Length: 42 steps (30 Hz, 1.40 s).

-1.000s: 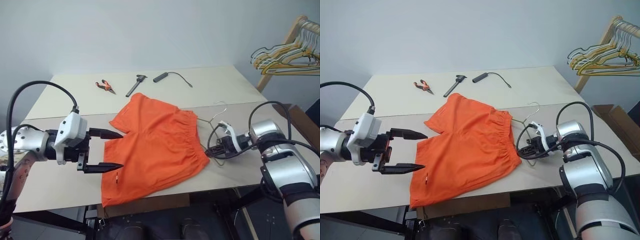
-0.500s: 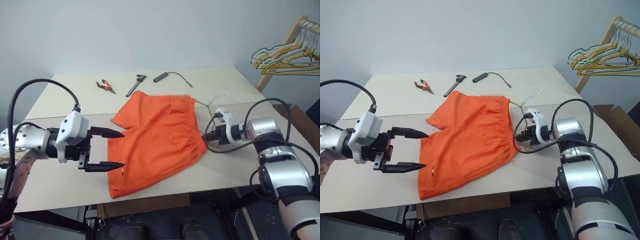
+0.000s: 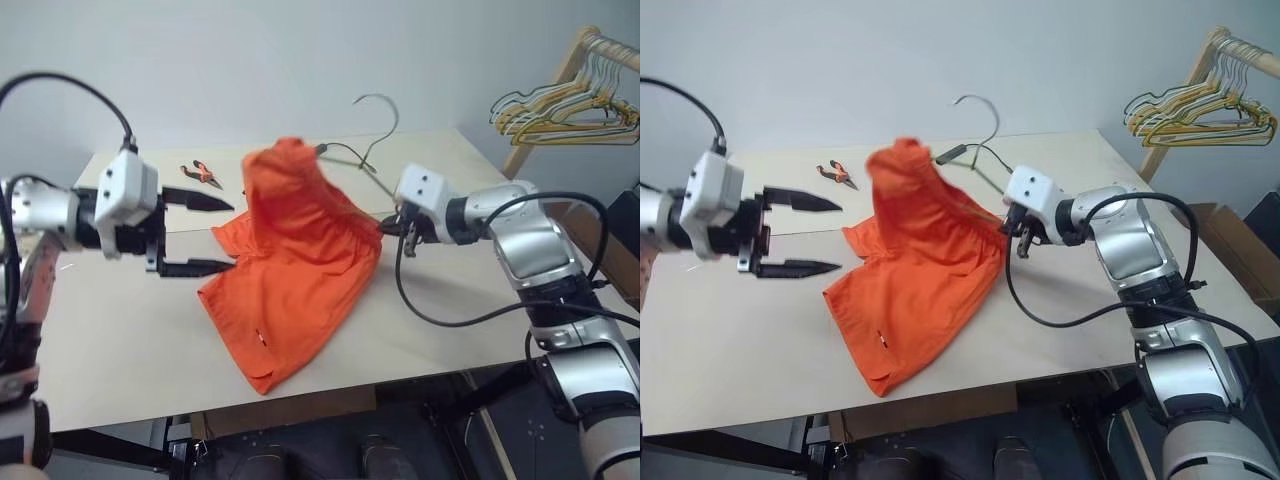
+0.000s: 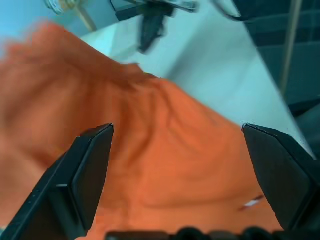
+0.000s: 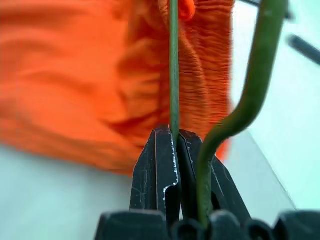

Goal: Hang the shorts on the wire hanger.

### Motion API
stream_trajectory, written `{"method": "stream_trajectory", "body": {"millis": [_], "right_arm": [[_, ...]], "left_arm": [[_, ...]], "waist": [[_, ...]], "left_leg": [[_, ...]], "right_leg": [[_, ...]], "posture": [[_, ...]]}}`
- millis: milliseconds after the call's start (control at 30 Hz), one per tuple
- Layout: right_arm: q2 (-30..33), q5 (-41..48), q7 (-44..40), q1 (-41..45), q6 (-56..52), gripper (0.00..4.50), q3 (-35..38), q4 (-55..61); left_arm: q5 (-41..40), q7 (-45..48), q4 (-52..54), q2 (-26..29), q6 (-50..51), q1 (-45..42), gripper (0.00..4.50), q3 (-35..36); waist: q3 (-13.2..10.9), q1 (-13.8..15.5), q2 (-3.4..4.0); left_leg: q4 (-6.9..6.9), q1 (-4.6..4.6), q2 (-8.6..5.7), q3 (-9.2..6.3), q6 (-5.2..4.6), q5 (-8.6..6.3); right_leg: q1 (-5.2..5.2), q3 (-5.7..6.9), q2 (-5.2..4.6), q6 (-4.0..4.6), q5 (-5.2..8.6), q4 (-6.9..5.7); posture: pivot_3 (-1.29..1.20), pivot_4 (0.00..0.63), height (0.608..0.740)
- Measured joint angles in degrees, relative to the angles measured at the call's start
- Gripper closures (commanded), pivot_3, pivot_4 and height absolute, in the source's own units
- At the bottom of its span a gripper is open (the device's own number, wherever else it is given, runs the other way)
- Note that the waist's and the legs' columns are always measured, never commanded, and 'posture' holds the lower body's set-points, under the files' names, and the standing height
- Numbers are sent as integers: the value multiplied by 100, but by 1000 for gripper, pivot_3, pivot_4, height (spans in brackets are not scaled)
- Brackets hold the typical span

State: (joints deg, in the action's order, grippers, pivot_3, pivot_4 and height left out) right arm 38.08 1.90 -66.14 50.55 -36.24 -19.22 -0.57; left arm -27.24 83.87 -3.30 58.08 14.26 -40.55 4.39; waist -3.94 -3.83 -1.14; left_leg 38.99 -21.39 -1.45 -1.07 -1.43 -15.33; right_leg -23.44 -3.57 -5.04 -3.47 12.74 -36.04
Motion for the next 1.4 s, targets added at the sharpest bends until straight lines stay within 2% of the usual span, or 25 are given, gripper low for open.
{"method": "stream_trajectory", "body": {"millis": [200, 367, 433, 533, 633, 733, 1000, 1067, 1100, 1333, 1367, 1400], "right_arm": [[166, 203, -616, 300, -767, 4500, -358, 618], [190, 289, -857, 595, -1066, 4500, -660, 743], [169, 284, -865, 665, -1124, 4500, -754, 721], [146, 279, -864, 741, -1148, 4500, -859, 674], [119, 282, -879, 768, -1160, 4500, -949, 669], [114, 282, -896, 784, -1168, 4500, -974, 669], [107, 266, -861, 976, -1324, 4500, -1100, 528], [116, 244, -842, 1026, -1403, 4500, -1100, 468], [121, 232, -842, 1042, -1440, 4500, -1100, 450], [164, 149, -807, 1032, -1308, 4500, -1099, 446], [169, 141, -778, 998, -1267, 3962, -1099, 446], [169, 133, -732, 961, -1231, 3814, -1097, 447]], "left_arm": [[594, 697, -1131, -62, -886, -958, 26, -528], [768, 837, -1734, -136, -1360, -1205, 26, -1502], [962, 839, -1959, -213, -1626, -1319, 26, -1933], [1378, 841, -2354, -491, -1850, -1609, 26, -2153], [1611, 841, -2653, -713, -1926, -1830, 26, -2259], [1641, 841, -2774, -802, -1933, -1884, 597, -2446], [1351, 843, -2740, -701, -1905, -1911, 3118, -2896], [1302, 843, -2668, -684, -1916, -1911, 3613, -2995], [1251, 843, -2645, -670, -1914, -1911, 3718, -3049], [1216, 843, -2641, -737, -1675, -1911, 3718, -3028], [1230, 844, -2640, -750, -1647, -1911, 3718, -3026], [1222, 844, -2626, -753, -1620, -1911, 3718, -3027]], "waist": [[1, -92, 1], [1, -178, 0], [3, -193, -2], [7, -210, -1], [7, -259, -1], [7, -323, -1], [7, -435, -1], [7, -449, -1], [7, -453, -1], [7, -501, 0], [7, -506, 0], [7, -512, 0]], "left_leg": [[6, -2, -1, -1, -1, 0], [10, -8, -2, -6, -1, 0], [25, -50, -4, -9, -1, 0], [56, -94, -5, -16, 0, 2], [81, -111, -9, -22, -3, 0], [85, -111, -15, -23, -6, -2], [87, -107, -14, -26, -6, -2], [89, -108, -15, -29, -7, -2], [89, -108, -15, -29, -7, -2], [91, -107, -15, -29, -7, -2], [91, -107, -16, -29, -7, -2], [91, -107, -15, -29, -7, -2]], "right_leg": [[-1, 1, 0, -2, 0, -4], [-4, 2, -4, -4, 1, -6], [-47, 2, -4, -5, 1, -20], [-91, 6, -3, -4, 0, -74], [-95, 11, -8, -8, 3, -77], [-92, 11, -19, -16, 6, -81], [-93, 8, -22, -20, 9, -95], [-91, 9, -23, -21, 9, -95], [-91, 9, -24, -21, 9, -96], [-90, 9, -23, -23, 10, -99], [-91, 9, -24, -23, 11, -99], [-91, 9, -24, -23, 11, -100]], "posture": [[-85, 0, 740], [-95, 0, 740], [-97, 0, 740], [-100, 0, 740], [-103, 0, 740], [-109, 0, 740], [-126, 0, 740], [-129, 0, 740], [-129, 0, 740], [-137, 0, 740], [-138, 0, 740], [-140, 0, 740]]}}
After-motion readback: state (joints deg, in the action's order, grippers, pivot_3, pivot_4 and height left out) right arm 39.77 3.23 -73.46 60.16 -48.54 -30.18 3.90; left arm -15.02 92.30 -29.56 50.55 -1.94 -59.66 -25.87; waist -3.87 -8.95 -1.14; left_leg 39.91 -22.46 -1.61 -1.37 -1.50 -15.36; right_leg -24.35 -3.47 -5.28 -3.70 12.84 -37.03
